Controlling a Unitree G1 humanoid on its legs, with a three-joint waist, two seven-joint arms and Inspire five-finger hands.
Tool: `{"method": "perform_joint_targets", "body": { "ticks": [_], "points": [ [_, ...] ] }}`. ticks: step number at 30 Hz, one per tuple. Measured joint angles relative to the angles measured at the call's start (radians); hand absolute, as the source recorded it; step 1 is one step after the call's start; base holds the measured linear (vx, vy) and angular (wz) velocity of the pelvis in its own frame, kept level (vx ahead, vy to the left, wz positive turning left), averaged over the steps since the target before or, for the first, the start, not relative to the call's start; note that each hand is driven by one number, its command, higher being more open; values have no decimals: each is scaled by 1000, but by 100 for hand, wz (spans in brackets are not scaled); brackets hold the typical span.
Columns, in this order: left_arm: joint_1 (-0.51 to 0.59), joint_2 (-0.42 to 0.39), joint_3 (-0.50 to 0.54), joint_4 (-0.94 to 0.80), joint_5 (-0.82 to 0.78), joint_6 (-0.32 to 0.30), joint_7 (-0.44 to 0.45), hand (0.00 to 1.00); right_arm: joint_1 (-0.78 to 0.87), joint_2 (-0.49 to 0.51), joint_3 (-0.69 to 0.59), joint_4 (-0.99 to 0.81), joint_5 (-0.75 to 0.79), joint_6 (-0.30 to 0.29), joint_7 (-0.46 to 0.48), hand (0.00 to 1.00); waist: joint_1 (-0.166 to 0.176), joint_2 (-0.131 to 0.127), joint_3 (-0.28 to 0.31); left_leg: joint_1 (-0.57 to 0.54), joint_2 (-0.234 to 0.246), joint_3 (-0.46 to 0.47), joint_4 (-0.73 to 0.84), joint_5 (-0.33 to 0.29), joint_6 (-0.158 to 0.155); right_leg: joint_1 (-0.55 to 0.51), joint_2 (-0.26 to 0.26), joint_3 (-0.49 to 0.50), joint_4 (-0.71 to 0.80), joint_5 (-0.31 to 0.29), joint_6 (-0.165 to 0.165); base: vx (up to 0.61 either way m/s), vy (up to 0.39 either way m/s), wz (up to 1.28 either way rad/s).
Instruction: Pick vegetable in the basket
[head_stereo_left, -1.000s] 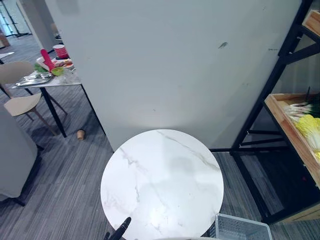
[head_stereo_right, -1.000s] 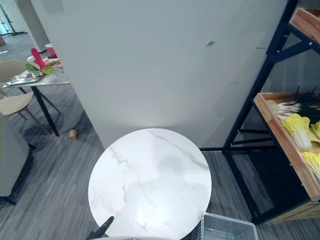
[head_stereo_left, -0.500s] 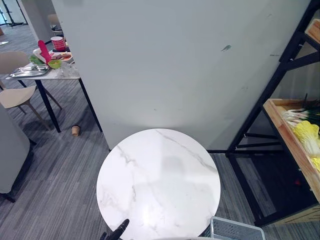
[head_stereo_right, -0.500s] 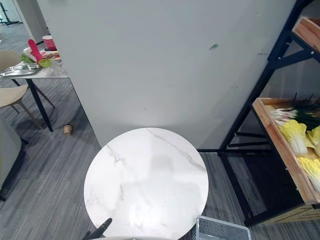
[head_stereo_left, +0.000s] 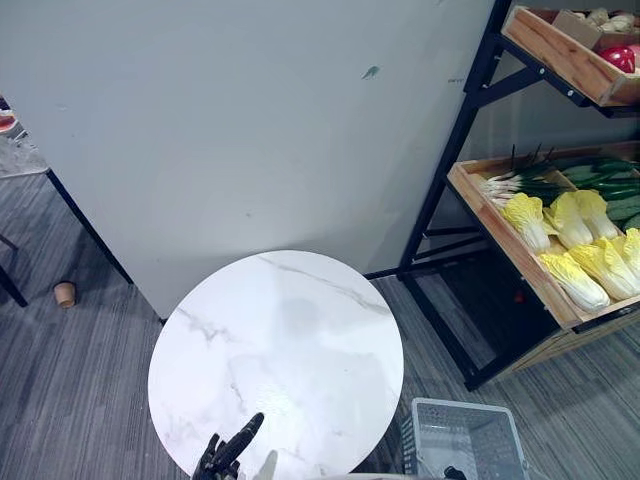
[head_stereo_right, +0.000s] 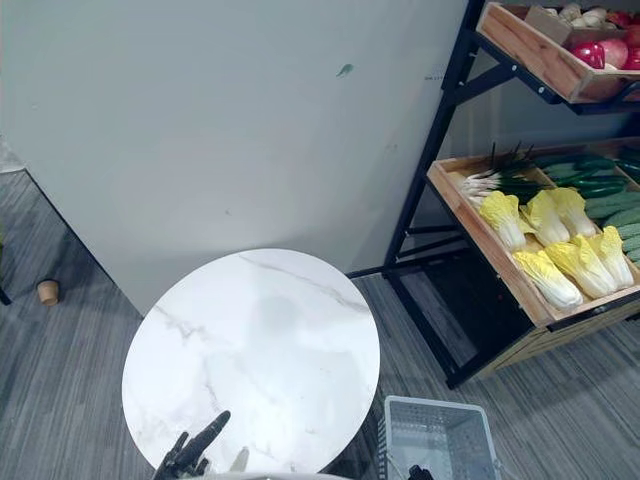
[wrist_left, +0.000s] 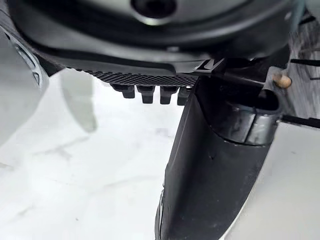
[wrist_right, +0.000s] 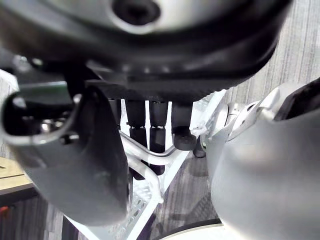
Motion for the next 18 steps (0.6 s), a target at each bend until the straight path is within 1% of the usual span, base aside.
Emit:
{"method": "perform_joint_targets", "body": {
  "ticks": [1,5,9,12,16,17,18],
  "points": [
    [3,-3,0,0,-7,-4,2,100,7,-1,1,0,-3,0,1,0,0,8,2,13,0,3,-12,0,0,-3,4,-5,14,8,-5,4,40,-7],
    [6,-3,4,0,-3,5,25,100,11,-2,7,0,3,1,0,0,1,9,0,13,3,2,-29,5,2,-29,13,-17,47,21,-11,2,11,-1],
    [12,-8,23,5,-2,14,26,100,19,-4,7,1,8,0,-7,0,1,9,-4,25,5,4,-47,10,-1,-28,16,-35,47,21,-12,19,-9,-2],
    [17,-12,26,11,-5,13,18,100,26,-5,6,6,35,0,-13,0,1,14,-11,44,11,15,-68,17,-6,-29,24,-35,45,23,-15,64,-21,-11],
    [10,-20,56,22,-4,8,0,100,27,-5,4,9,42,1,-21,0,0,12,-10,68,20,61,-80,28,-4,-31,35,-32,41,28,-22,42,-21,-32],
    [6,-20,59,23,-3,7,1,100,28,-5,2,10,43,1,-22,0,-1,7,-5,80,23,84,-79,28,-4,-30,36,-50,38,30,-21,14,-14,-45],
    [5,-21,60,23,-3,7,1,100,27,-6,2,10,42,2,-21,0,0,5,-3,85,27,101,-75,28,-4,-31,37,-83,34,36,-27,-6,-26,-70]
  ]
}}
